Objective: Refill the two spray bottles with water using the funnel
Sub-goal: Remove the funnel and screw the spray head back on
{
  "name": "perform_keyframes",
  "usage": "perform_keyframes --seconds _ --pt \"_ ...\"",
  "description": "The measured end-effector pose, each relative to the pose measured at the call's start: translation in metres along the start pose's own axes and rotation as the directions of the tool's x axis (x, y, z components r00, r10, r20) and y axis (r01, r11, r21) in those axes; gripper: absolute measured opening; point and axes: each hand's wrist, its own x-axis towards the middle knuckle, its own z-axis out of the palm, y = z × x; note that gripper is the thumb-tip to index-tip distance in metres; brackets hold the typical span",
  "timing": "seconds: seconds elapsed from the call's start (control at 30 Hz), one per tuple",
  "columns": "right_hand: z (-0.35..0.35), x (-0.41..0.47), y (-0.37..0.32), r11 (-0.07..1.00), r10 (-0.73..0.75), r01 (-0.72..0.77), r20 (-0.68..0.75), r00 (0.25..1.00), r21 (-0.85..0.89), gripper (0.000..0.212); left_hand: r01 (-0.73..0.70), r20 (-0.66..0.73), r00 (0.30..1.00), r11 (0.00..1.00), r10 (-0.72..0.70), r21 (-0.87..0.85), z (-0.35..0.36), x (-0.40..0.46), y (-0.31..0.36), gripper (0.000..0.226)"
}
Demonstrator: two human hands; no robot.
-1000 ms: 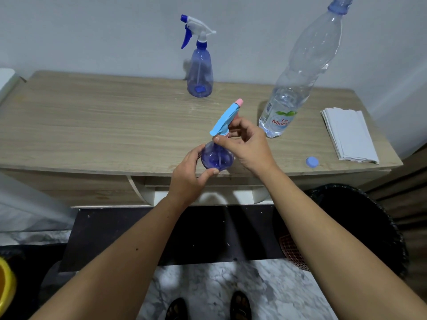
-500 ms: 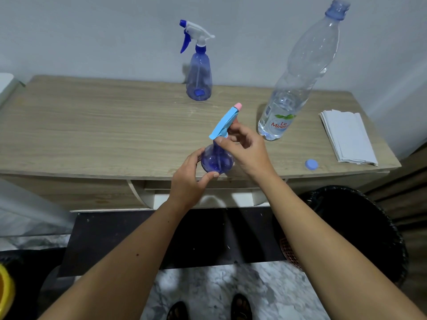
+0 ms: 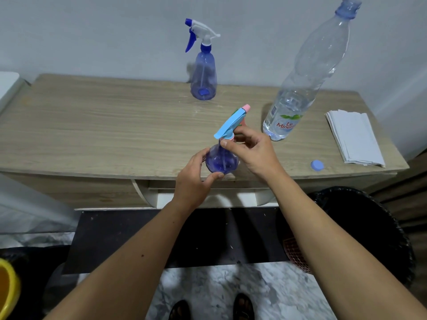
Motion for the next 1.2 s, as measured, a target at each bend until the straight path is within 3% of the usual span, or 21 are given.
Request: perform_keyframes --seconds 0.3,0.43,0.6,0.7,0.83,0.93,1.03,1.2 --pt "0.013 -0.005 0.0 0.999 0.04 -0.036 -0.16 0.986 0.024 0.028 -0.02 -0.006 1.0 1.0 0.02 0.012 0.0 -0.001 -0.001 0.078" --pt "0.018 -0.011 0.0 0.999 0.046 -0.044 -0.168 0.985 0.017 0.03 -0.013 -0.014 1.0 1.0 0.014 0.012 -0.001 -0.003 0.002 0.078" --pt "0.019 -0.016 -0.005 0.997 0.04 -0.026 -0.198 0.979 0.07 0.039 -0.064 -0.003 0.998 0.996 0.065 0.064 -0.003 -0.002 -0.001 0.079" --pt "0.021 -0.02 -0.01 0.995 0.063 -0.039 -0.27 0.961 0.093 0.043 -0.137 0.041 0.99 0.982 0.133 0.131 -0.009 -0.002 -0.003 0.091" --pt "0.026 -0.024 -0.014 0.995 -0.039 -0.002 -0.395 0.918 -0.102 0.047 -0.287 0.055 0.958 0.928 0.282 0.237 -0.036 0.007 -0.011 0.086" --pt "0.032 -0.025 -0.017 0.972 -0.16 0.069 -0.422 0.892 -0.223 0.066 -0.223 0.039 0.973 0.895 0.226 0.386 -0.07 0.028 -0.019 0.07" --pt "0.039 -0.021 -0.016 0.979 -0.155 0.086 -0.394 0.906 -0.187 0.08 -0.16 0.062 0.987 0.816 0.151 0.555 -0.099 0.05 -0.04 0.069" --pt "0.053 -0.01 -0.011 0.996 -0.07 0.044 -0.351 0.934 -0.082 0.064 -0.043 0.124 0.99 0.666 -0.074 0.744 -0.118 0.068 -0.071 0.096"
